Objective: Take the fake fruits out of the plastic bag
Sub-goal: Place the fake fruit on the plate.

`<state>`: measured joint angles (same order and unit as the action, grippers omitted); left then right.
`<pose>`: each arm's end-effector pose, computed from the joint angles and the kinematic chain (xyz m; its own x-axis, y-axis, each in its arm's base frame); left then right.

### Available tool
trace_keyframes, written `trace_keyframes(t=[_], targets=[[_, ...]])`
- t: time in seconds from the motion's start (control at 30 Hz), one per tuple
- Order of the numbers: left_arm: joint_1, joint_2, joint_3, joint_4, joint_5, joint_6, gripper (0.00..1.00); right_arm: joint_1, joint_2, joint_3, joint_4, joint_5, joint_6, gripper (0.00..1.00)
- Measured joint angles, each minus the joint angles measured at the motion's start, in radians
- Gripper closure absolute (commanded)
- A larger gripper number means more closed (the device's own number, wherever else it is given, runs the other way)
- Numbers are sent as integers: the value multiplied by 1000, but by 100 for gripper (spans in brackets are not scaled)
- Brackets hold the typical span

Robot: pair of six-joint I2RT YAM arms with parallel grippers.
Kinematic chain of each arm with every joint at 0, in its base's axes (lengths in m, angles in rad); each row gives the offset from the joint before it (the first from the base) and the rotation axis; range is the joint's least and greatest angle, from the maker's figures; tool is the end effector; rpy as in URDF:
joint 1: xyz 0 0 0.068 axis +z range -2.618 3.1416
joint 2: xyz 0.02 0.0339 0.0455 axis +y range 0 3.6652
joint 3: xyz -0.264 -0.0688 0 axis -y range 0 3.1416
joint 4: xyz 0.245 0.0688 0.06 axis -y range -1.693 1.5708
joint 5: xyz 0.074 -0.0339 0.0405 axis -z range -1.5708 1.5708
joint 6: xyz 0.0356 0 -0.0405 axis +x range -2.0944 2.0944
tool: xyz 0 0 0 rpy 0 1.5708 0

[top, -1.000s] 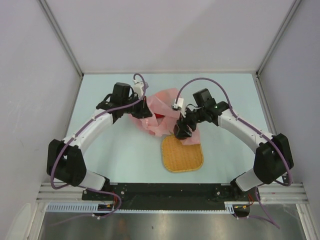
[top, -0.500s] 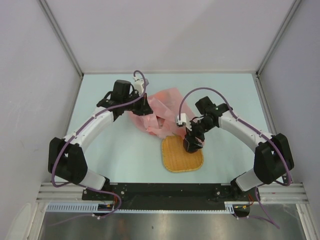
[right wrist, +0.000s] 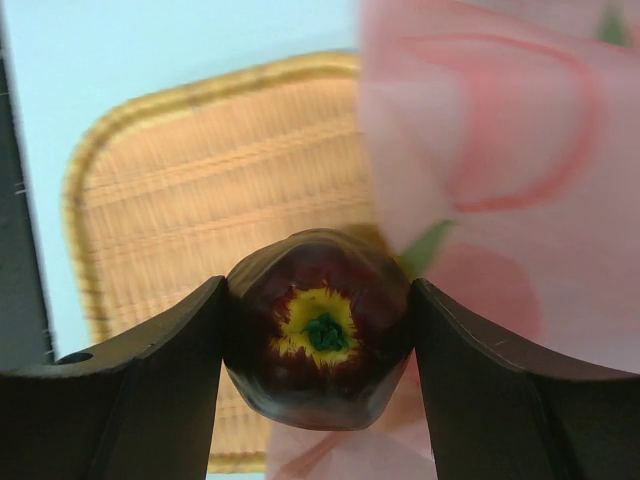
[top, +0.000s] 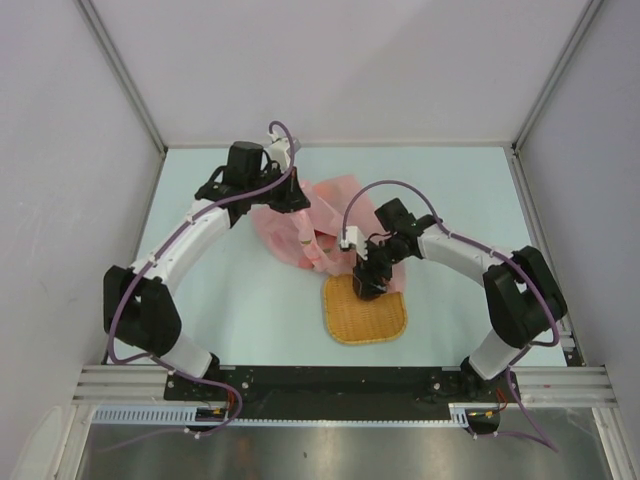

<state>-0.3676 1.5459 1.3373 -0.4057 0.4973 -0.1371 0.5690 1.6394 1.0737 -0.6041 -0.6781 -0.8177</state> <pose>0.3220 -0.1422 0.3247 -0.6257 0.1123 -0.7719 0.5998 0.7020 -0.3841 0.2548 0.1895 0.2026 -0.0738 -0.7216 -0.6883 -0.9939 -0.0034 0.1102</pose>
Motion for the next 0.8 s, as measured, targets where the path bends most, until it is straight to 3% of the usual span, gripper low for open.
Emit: trace_keyframes(t=[0.13, 0.33, 0.57, 0.63, 0.73, 0.77, 0.8], targets=[[0, -21, -16, 1, -6, 7, 100, -24, 1, -1, 77, 18, 44, 68], [0, -57, -49, 0, -15, 9, 100, 63, 2, -3, 164, 8, 144, 66], [0, -76, -66, 0, -19, 14, 100, 116, 0, -127, 362, -5, 273, 64], [0, -78, -68, 0, -20, 14, 100, 113, -9, -165, 458, -6, 314, 59], [0, -89, -81, 0, -20, 14, 100, 116, -13, -203, 560, -7, 339, 43], [0, -93, -86, 0, -20, 14, 100, 117, -14, -211, 583, -7, 342, 25], [0, -96, -91, 0, -20, 14, 100, 118, -14, -217, 605, -5, 345, 17]])
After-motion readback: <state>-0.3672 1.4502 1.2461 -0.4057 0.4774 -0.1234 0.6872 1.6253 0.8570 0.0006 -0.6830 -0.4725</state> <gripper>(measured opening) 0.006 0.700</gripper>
